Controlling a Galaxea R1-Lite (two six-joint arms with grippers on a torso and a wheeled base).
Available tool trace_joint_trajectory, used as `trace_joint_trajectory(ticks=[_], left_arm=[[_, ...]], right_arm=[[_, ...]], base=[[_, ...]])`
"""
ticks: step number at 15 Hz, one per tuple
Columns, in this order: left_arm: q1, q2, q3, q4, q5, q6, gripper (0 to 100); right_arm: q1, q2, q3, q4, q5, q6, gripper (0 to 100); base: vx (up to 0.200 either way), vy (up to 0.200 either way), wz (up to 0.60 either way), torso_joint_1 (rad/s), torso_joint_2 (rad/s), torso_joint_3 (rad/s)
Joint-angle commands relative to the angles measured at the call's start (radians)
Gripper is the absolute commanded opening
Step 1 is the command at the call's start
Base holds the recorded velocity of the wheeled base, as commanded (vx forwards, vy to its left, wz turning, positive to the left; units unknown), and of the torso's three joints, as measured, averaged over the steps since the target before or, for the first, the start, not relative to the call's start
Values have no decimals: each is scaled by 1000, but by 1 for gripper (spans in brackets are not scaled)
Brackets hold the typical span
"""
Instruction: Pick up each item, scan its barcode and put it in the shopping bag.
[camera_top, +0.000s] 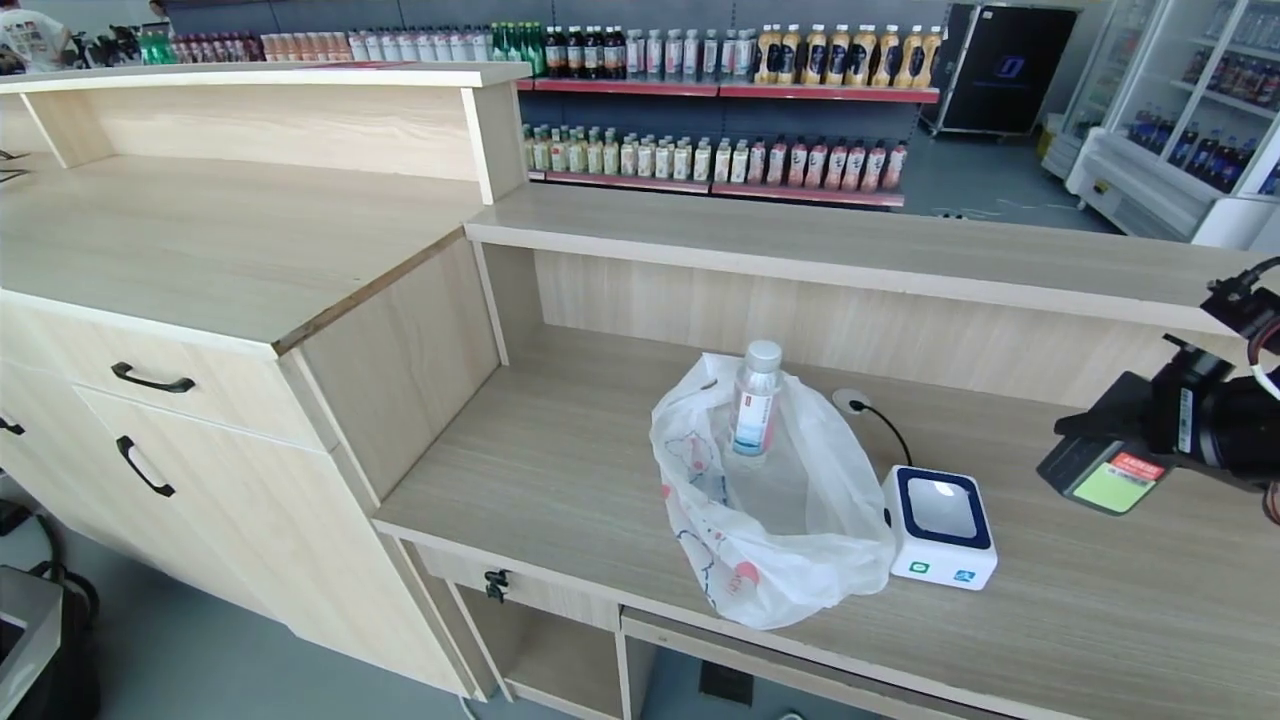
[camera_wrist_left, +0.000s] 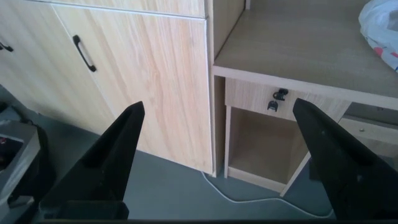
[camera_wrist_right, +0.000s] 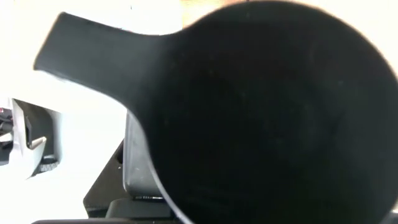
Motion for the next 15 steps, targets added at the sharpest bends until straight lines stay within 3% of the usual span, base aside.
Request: trace_joint_trajectory(ticks=[1, 4, 9, 15], left_arm=[[0, 0, 0, 0, 0, 0, 100], [2, 0, 0, 0, 0, 0, 100], [2, 0, 0, 0, 0, 0, 100], [0, 0, 0, 0, 0, 0, 100]], right_arm=[[5, 60, -19, 5, -43, 8, 0], [43, 146, -70, 21, -163, 13, 0], [125, 245, -150, 53, -187, 16, 0], [178, 294, -156, 102, -236, 16, 0]], base=[[0, 0, 0, 0, 0, 0], [0, 0, 0, 0, 0, 0], [0, 0, 0, 0, 0, 0], [0, 0, 0, 0, 0, 0]])
